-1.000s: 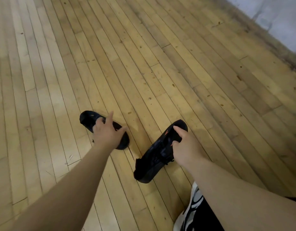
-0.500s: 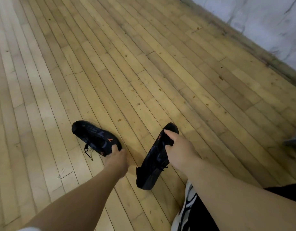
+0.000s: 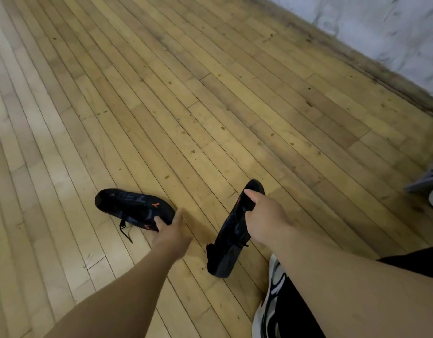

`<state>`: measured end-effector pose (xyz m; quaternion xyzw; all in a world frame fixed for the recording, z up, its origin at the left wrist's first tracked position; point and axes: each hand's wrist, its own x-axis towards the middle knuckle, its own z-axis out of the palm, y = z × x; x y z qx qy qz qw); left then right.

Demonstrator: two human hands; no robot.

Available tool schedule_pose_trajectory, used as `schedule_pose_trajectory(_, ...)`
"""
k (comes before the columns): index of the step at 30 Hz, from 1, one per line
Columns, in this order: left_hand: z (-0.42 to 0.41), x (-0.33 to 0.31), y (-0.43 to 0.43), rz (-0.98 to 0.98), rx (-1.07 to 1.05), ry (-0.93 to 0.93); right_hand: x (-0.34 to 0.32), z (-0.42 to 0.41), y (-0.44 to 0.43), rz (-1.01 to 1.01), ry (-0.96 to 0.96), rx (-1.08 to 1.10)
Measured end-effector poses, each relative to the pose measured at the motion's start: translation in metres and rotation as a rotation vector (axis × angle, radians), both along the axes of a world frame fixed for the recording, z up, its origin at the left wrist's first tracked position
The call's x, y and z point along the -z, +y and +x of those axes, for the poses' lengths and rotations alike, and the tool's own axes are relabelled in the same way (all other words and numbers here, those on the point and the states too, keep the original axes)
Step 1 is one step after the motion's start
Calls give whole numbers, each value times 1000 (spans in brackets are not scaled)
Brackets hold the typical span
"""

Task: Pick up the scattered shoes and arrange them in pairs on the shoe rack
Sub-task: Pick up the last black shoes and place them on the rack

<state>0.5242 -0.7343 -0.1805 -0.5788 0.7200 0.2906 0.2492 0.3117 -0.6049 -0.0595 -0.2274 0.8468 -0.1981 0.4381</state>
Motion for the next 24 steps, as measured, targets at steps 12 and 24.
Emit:
schedule_pose_trajectory(12, 16, -12, -62, -327, 631, -242, 9, -8, 2, 21, 5, 57)
schedule_pose_trajectory(24, -28, -32, -54, -298, 571, -26, -5, -13, 1, -91, -89, 89)
